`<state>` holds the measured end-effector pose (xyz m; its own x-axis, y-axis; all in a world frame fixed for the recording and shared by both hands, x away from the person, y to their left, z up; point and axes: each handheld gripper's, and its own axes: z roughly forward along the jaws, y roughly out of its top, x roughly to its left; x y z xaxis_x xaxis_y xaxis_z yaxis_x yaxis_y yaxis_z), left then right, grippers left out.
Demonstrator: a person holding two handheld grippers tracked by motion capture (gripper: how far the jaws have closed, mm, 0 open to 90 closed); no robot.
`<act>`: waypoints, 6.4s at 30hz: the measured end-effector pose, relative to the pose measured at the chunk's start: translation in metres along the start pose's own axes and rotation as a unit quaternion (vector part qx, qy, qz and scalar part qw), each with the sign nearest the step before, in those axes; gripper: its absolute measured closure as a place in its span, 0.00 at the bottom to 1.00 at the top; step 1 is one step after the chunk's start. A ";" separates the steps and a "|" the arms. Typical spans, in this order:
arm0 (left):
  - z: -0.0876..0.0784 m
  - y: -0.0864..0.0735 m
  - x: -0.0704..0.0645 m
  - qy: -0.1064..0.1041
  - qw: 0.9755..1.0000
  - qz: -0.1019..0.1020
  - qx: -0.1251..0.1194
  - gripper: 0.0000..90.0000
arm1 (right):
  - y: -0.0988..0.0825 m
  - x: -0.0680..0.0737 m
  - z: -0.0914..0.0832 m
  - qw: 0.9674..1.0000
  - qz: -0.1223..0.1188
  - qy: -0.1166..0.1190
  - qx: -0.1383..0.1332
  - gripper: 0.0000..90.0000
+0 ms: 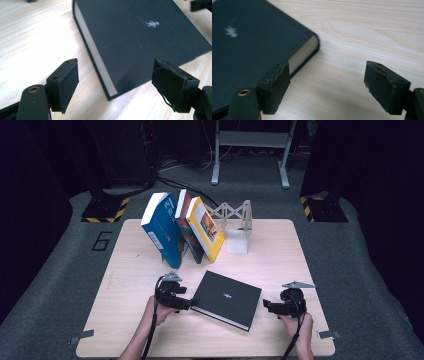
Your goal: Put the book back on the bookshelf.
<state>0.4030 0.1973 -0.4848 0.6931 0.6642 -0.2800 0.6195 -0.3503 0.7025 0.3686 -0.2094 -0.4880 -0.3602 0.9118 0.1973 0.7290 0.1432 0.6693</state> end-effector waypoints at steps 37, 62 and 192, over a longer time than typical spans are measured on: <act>0.012 -0.017 -0.018 -0.018 0.999 0.025 0.033 0.46 | 0.025 0.037 0.042 0.996 0.005 0.080 0.026 0.35; 0.018 0.006 -0.002 0.020 1.000 0.000 0.016 0.20 | 0.019 0.059 0.032 0.997 -0.058 0.050 0.027 0.28; 0.027 0.021 0.006 0.000 0.999 0.002 0.035 0.34 | 0.017 0.011 0.044 0.996 -0.064 -0.015 0.059 0.53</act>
<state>0.4299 0.1763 -0.4894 0.6954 0.6629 -0.2775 0.6412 -0.3979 0.6562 0.4024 -0.1799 -0.5055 -0.4384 0.8939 0.0938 0.7421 0.3011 0.5989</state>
